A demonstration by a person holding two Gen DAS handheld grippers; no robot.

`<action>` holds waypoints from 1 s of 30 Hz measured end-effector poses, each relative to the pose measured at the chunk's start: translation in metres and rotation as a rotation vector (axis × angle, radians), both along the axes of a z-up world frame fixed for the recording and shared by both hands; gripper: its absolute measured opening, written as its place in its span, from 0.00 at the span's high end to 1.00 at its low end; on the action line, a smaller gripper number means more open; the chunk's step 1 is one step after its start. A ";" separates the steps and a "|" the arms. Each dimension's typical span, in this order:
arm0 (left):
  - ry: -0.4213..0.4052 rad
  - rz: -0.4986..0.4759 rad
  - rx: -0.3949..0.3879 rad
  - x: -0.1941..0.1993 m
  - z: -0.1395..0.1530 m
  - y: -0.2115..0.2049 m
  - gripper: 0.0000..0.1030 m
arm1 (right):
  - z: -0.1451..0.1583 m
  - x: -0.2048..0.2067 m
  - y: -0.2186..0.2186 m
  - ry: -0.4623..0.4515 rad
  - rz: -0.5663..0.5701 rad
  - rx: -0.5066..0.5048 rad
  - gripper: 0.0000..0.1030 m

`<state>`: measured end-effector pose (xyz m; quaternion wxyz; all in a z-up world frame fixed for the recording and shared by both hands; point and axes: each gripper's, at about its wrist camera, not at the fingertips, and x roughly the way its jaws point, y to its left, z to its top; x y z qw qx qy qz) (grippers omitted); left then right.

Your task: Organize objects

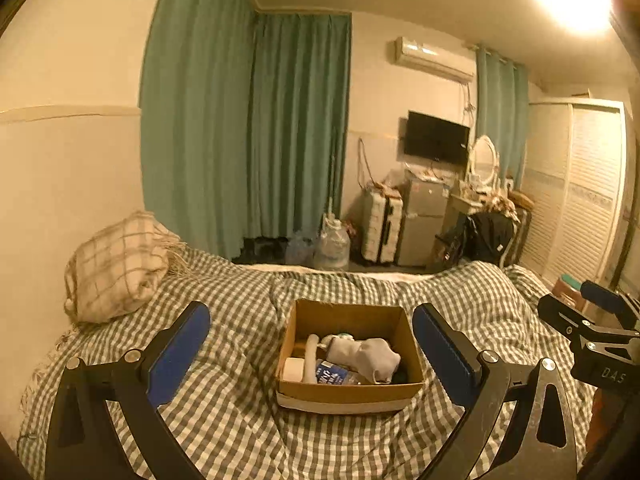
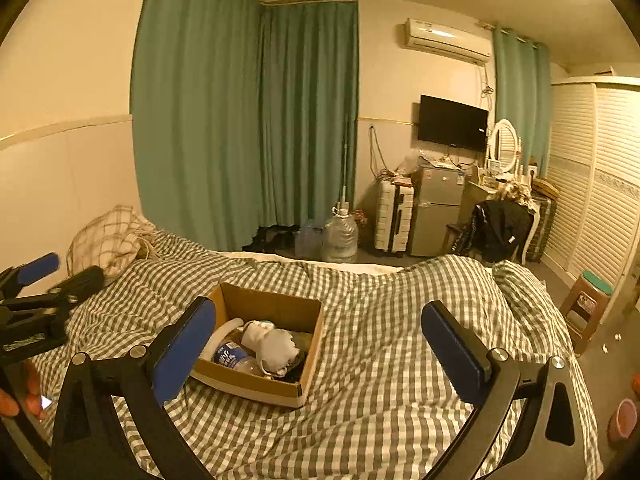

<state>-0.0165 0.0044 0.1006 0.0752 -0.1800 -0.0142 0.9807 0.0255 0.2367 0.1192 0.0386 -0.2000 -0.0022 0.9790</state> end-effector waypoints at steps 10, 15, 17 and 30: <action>0.051 0.077 -0.092 -0.001 -0.061 0.013 0.00 | -0.050 -0.005 0.003 0.033 -0.005 -0.009 0.00; -0.018 0.075 -0.111 -0.014 -0.091 0.019 0.00 | -0.082 -0.017 -0.003 0.008 0.009 0.026 0.00; -0.029 0.077 -0.116 -0.016 -0.095 0.021 0.00 | -0.091 -0.023 -0.003 -0.024 0.016 0.015 0.00; -0.037 0.070 -0.093 -0.015 -0.096 0.020 0.00 | -0.106 -0.030 -0.011 -0.057 0.022 0.041 0.00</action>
